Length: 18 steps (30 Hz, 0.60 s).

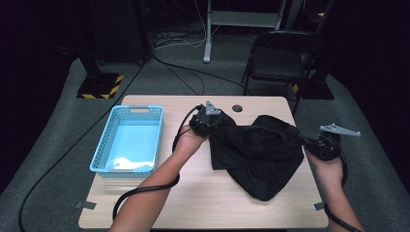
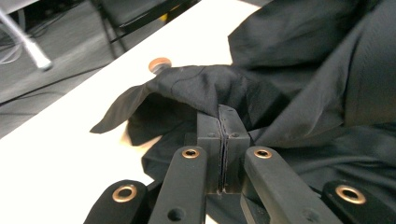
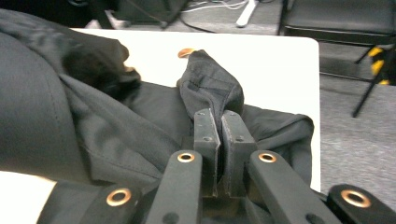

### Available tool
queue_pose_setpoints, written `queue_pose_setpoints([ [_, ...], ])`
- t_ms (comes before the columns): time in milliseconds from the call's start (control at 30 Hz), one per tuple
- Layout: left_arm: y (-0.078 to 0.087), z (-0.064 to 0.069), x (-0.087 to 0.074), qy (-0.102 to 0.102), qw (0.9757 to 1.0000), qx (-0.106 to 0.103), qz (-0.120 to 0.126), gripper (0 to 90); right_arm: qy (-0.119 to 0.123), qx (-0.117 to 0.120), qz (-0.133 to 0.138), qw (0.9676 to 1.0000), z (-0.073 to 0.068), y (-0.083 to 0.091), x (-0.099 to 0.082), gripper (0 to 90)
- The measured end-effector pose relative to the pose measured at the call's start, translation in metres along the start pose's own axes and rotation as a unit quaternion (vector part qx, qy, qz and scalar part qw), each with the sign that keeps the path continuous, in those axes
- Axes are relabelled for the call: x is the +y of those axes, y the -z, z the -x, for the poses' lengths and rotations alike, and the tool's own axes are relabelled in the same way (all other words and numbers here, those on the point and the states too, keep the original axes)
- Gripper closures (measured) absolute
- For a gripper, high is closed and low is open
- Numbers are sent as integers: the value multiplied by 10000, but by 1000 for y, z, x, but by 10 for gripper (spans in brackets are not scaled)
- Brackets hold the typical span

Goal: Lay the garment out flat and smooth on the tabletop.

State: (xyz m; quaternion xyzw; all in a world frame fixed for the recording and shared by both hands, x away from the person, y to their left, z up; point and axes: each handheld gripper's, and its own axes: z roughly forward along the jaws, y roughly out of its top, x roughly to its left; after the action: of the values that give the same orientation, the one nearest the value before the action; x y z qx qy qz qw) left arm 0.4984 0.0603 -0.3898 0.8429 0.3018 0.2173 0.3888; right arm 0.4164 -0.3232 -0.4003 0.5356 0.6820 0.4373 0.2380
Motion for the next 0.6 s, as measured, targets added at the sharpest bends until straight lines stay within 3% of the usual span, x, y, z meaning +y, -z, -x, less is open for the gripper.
queue_pose_setpoints([
  [133, -27, -4, -11, 120, 9995, 66, -301, 887, -250, -259, -312, 9989, 10, -37, -10, 864],
  [300, -58, -5, -34, 228, 9977, 65, -632, 887, -517, -408, -688, 9955, 19, -67, -37, 864],
  [400, -70, -7, -45, 365, 9966, 60, -734, 887, -455, -483, -817, 9944, 20, -76, -47, 863],
  [600, -84, -3, -61, 271, 9945, 57, -1014, 887, -87, -643, -1142, 9913, 15, -90, -58, 862],
])
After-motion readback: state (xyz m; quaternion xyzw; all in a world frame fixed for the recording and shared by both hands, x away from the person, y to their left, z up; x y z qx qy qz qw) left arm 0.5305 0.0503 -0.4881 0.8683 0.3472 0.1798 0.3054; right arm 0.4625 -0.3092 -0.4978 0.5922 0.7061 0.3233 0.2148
